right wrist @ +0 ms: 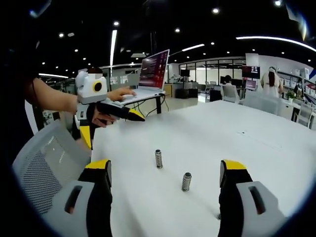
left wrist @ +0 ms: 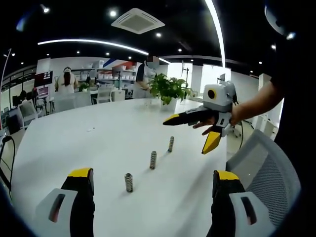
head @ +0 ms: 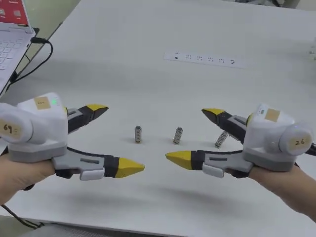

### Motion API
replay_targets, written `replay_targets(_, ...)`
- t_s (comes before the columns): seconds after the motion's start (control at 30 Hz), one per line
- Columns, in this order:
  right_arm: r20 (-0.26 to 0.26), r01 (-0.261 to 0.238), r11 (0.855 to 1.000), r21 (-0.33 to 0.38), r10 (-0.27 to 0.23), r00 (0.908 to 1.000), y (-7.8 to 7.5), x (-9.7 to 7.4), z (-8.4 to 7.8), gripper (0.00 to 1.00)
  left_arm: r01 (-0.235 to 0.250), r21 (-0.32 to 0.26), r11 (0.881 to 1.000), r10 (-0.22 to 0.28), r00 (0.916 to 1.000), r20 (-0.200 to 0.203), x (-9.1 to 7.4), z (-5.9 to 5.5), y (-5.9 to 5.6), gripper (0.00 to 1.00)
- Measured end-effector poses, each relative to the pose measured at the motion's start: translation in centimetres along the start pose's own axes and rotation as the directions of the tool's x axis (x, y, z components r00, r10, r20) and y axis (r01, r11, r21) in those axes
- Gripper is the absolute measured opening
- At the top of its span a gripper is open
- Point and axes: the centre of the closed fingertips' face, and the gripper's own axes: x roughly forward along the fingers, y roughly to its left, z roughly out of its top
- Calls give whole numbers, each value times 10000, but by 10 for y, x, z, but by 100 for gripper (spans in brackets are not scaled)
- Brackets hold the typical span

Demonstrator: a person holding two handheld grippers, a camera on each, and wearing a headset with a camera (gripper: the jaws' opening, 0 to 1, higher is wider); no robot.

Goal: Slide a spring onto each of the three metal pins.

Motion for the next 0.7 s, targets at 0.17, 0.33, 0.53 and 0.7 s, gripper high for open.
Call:
replay_targets(0.17,213,764,9941,769,-782,9967,-21,-25,-6,99,-100,-4,9999,100,9999,38,-4,1,1,98)
replay_targets(0.33,96,1178,9862,1167,-1198,9928,-30,-52,-17,99,-195,-28,9998,196,9998,102,-10,0,3,98)
replay_targets(0.53,-175,1103,9938,132,-1101,9938,-28,-83,-33,99,-53,312,9995,37,9987,502,-17,4,-2,98)
replay_targets(0.7,-583,890,9949,-472,-917,9941,-21,-95,-43,99,78,657,9978,-79,10000,19,-20,-6,-4,98)
